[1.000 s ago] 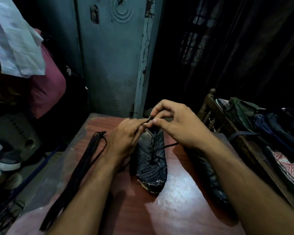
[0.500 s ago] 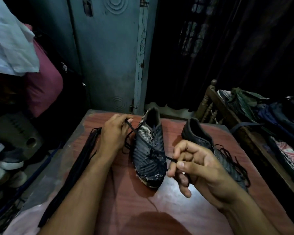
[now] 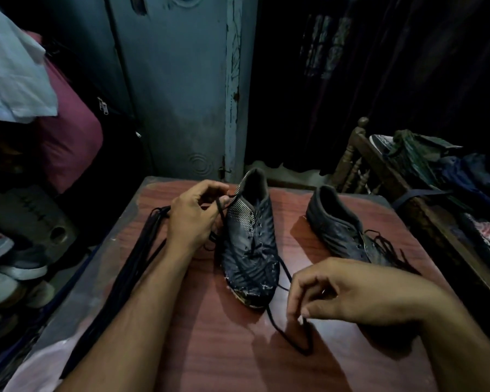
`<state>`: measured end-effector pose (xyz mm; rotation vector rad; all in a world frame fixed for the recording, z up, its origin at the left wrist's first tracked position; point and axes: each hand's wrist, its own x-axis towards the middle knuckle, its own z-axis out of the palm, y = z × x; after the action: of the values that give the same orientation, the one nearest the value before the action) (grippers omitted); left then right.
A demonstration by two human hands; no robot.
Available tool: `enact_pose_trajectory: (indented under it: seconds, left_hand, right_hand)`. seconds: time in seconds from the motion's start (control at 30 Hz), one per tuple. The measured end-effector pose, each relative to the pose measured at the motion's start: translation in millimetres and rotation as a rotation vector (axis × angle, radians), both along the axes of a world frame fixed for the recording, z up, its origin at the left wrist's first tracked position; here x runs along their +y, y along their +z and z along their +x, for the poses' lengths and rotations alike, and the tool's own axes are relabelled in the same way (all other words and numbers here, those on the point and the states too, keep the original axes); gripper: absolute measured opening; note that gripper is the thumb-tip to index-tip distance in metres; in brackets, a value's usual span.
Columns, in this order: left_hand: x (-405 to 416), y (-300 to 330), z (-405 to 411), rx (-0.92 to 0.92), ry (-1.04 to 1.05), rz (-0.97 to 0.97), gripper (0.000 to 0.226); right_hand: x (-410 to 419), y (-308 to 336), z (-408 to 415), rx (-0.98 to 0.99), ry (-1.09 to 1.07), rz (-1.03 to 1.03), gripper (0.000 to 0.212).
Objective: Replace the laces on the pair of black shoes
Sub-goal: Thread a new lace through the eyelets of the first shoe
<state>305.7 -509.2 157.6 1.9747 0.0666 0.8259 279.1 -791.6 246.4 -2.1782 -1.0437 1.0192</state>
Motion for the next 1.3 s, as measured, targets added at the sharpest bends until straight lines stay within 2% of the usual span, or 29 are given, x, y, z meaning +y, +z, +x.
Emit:
enact_pose_trajectory:
  seconds: [0.07, 0.13, 0.23, 0.3, 0.47, 0.6, 0.67, 0.83, 1.13, 1.3]
  left_hand:
    - [-4.5, 2.1, -0.7, 0.025, -0.065, -0.053, 0.029]
    - [-8.3, 0.8, 0.5, 0.041, -0.138, -0.131, 0.030]
    - [-12.2, -1.3, 0.6, 0.075, -0.252, -0.395, 0.030]
    - [-10.4, -2.3, 0.9, 0.093, -0.308, -0.439, 0.030]
    - [-10.4, -7.7, 1.7, 0.158, -0.282, -0.272, 0.019]
    - [-12.4, -7.9, 1.8, 0.074, -0.042, 0.150, 0.014]
    - [-14.5, -3.9, -0.7, 0.047, 0.023, 0.247, 0.013]
    - [-21.2, -2.5, -3.3, 0.183, -0.011, 0.258, 0.008]
    - [-19.9, -2.6, -2.1, 0.304, -0.133, 0.226, 0.023]
    - [-15.3, 1.7, -3.7, 0.341, -0.154, 0.217, 0.029]
  right_hand:
    - [6.0, -6.3, 6.4, -0.168, -0.053, 0.009, 0.007]
    - [16.9, -16.3, 15.6, -0.292, -0.160, 0.122, 0.007]
    - [42.4, -42.4, 32.1, -0.428, -0.314, 0.313, 0.009]
    - [61.5, -62.5, 41.8, -0.499, -0.340, 0.306, 0.010]
    - [87.0, -88.9, 68.5, -0.653, -0.462, 0.326, 0.009]
    - [89.9, -96.5, 77.6, -0.678, -0.549, 0.380, 0.010]
    - [85.4, -99.3, 78.1, -0.673, -0.570, 0.407, 0.009]
    - [77.8, -104.9, 81.2, -0.678, -0.574, 0.376, 0.011]
    - [78.3, -100.8, 82.7, -0.712, -0.566, 0.272, 0.005]
    - [77.3, -100.0, 82.0, -0.648, -0.571, 0.349, 0.002]
